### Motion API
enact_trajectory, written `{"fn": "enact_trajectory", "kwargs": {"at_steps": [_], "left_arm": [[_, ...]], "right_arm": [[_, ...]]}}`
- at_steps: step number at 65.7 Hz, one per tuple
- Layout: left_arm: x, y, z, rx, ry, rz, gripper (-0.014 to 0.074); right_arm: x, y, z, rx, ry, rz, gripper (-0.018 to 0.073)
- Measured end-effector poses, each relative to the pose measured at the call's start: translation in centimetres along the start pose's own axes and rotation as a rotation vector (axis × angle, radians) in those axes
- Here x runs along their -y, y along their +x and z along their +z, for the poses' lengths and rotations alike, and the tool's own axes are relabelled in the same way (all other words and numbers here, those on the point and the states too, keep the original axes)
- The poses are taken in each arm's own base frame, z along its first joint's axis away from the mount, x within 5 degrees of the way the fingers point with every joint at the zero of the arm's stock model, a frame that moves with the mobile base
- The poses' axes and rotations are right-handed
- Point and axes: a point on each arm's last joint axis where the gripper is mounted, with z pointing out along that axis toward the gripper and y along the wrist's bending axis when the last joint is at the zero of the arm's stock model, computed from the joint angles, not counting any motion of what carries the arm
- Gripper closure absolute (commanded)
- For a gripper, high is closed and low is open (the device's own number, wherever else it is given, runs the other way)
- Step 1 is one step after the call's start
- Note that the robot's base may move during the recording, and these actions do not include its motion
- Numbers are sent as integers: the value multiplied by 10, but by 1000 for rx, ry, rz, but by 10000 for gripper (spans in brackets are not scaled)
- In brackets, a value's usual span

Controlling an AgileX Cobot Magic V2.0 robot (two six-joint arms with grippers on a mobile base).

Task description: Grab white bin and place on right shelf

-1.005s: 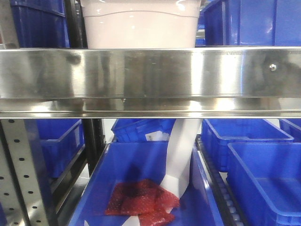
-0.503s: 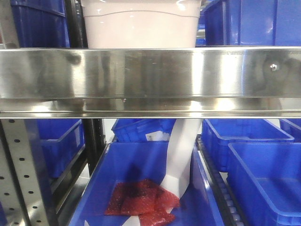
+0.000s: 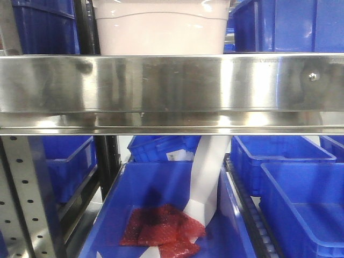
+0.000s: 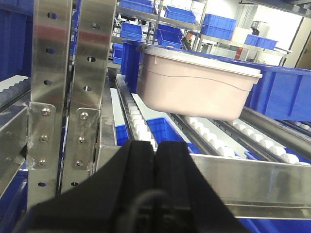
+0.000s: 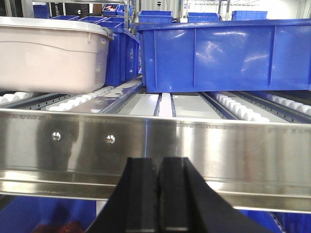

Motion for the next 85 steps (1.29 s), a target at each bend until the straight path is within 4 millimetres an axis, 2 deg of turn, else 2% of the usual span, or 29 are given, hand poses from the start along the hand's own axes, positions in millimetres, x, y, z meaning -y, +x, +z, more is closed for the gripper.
{"fn": "enact_trajectory", "kwargs": {"at_steps": [30, 39, 48, 57, 65, 85], "left_arm": [[0, 0, 0, -2, 0, 0, 715], [-3, 8, 2, -16, -13, 11, 715], [-14, 29, 9, -15, -85, 45, 715], [-27, 65, 15, -62, -151, 24, 715], [-32, 89, 16, -54, -153, 46, 715], [-32, 91, 12, -19, -144, 95, 715]], "right_arm": [[0, 0, 0, 1, 0, 0, 503], [0, 0, 0, 1, 0, 0, 503], [0, 0, 0, 1, 0, 0, 503], [0, 0, 0, 1, 0, 0, 503], [0, 0, 0, 1, 0, 0, 503], [0, -1, 0, 7, 0, 0, 503]]}}
